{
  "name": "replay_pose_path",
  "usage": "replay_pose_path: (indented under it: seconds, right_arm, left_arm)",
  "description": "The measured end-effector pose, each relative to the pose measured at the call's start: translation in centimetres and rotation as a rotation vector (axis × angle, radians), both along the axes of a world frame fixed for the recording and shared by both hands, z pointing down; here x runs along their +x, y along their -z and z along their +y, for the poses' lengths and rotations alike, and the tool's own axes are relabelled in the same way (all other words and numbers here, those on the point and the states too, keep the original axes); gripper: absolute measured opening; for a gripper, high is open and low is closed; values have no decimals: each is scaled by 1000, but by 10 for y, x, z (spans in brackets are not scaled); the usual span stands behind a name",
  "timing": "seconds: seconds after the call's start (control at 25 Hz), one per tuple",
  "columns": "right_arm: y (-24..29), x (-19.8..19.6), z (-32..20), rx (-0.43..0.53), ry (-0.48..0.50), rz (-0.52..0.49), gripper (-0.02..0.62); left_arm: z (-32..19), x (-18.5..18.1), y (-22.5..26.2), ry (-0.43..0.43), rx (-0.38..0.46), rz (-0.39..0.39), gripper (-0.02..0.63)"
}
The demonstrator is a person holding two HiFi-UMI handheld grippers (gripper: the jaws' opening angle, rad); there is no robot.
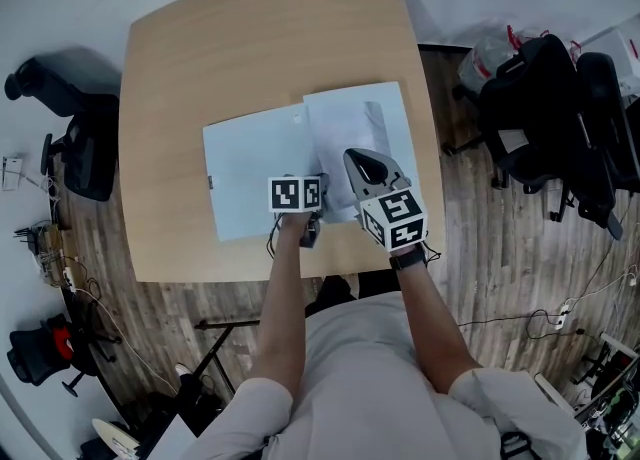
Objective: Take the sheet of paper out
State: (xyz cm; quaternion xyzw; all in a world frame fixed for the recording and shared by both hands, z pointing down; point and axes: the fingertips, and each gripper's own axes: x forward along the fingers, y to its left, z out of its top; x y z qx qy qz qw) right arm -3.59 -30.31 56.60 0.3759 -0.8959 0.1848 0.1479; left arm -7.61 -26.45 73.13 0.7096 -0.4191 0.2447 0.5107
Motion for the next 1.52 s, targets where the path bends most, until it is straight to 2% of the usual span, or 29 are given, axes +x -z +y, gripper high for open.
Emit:
replay_pose_path:
  seconds: [0.36,0.68,1.52]
  right_arm:
    - [7,-14,7,1,22,-14,12]
    - [13,-28,16,-5,47,-63,12]
    - [22,-42,29,9,89,-79,12]
  left_arm:
    - [7,-20,9,57,7,-20,8]
    - [19,-46,16,78,17,-79,8]
    - [35,-106,40,172,72,-176,8]
